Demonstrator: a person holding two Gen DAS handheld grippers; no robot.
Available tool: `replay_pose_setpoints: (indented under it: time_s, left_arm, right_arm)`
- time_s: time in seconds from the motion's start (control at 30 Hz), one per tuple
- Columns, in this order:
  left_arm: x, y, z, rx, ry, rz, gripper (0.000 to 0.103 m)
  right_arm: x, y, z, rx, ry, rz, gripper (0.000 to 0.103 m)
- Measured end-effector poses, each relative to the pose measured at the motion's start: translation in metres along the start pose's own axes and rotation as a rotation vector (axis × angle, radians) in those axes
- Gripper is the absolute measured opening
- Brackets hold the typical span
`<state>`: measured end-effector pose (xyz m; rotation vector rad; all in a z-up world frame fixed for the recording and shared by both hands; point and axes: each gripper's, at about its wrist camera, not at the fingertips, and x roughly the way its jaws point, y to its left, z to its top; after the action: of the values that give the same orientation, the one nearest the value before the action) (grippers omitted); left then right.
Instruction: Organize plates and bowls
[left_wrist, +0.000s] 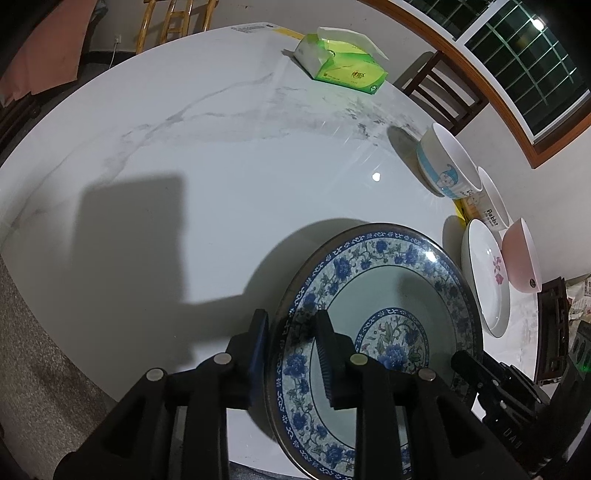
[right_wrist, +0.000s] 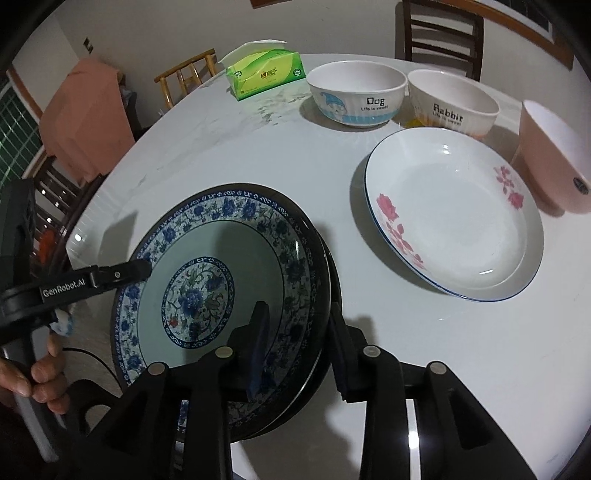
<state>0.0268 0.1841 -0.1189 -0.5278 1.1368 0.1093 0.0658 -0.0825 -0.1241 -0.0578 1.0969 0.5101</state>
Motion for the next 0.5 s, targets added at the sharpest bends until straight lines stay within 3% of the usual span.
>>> replay_pose_setpoints:
  time_s: [0.13, 0.5]
  left_arm:
    - [0.0004, 0.0000, -0.0003, -0.001, 0.001, -0.001, 0.026]
    - [-0.0023, -0.0037, -0.0014, 0.008, -0.006, -0.004, 0.031]
  right_arm:
    - [0.0002, 0.0075, -0.0011, -0.033, 0.002, -0.037, 0.036]
    - [-0.0032, 0.0053, -0.0040, -0.019, -0.008, -0.039, 0.042]
